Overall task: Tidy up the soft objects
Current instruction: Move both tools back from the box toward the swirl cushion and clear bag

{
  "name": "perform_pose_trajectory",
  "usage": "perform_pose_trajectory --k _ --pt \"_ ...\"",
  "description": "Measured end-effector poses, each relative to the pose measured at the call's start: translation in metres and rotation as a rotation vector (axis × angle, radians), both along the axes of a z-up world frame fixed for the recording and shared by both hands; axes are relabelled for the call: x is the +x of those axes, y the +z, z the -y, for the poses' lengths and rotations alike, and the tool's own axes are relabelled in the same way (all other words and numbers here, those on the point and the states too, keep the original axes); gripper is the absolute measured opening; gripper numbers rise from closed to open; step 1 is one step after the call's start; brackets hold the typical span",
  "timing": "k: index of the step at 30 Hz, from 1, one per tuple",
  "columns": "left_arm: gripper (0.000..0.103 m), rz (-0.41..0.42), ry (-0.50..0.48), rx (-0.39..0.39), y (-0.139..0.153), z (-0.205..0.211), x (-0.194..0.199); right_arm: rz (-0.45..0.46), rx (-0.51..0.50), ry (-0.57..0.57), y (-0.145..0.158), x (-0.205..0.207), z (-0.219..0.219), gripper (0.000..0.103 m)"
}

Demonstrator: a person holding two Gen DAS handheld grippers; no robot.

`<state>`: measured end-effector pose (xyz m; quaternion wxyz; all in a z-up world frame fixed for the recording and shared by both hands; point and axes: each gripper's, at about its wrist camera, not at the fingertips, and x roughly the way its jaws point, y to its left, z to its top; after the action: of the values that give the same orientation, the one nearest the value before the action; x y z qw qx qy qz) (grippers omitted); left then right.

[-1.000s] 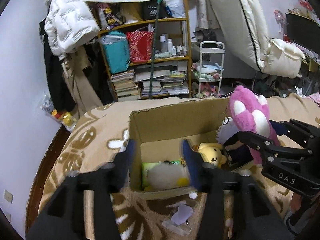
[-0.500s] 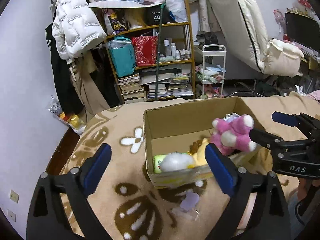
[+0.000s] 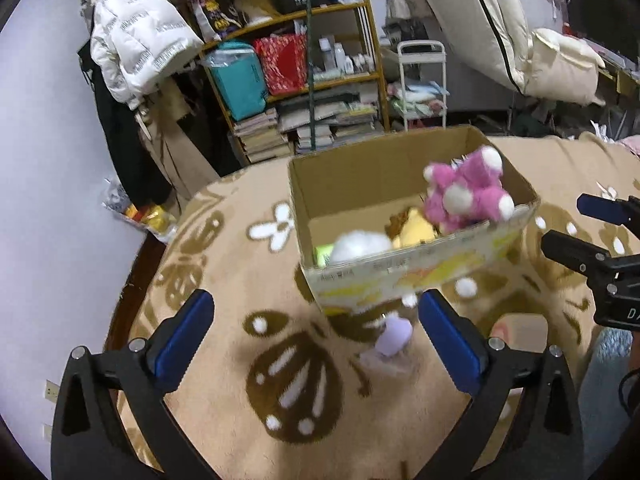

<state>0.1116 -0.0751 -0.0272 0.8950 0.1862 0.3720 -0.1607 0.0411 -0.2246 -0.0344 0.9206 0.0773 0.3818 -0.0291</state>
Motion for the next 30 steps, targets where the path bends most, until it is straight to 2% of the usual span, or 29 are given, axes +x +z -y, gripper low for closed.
perform_pose_trajectory --k 12,25,30 --pt "0.101 -0.133 -0.001 -0.010 -0.037 0.002 0.013 -0.096 0.072 -0.007 -0.036 -0.011 -0.003 0.092" --pt "0.101 -0.250 0.018 -0.014 -0.066 0.007 0.032 -0.192 0.084 0.000 -0.062 -0.005 -0.004 0.092" --pt "0.101 -0.299 0.007 0.010 -0.083 0.014 0.034 -0.246 0.108 -0.009 -0.076 -0.002 -0.007 0.092"
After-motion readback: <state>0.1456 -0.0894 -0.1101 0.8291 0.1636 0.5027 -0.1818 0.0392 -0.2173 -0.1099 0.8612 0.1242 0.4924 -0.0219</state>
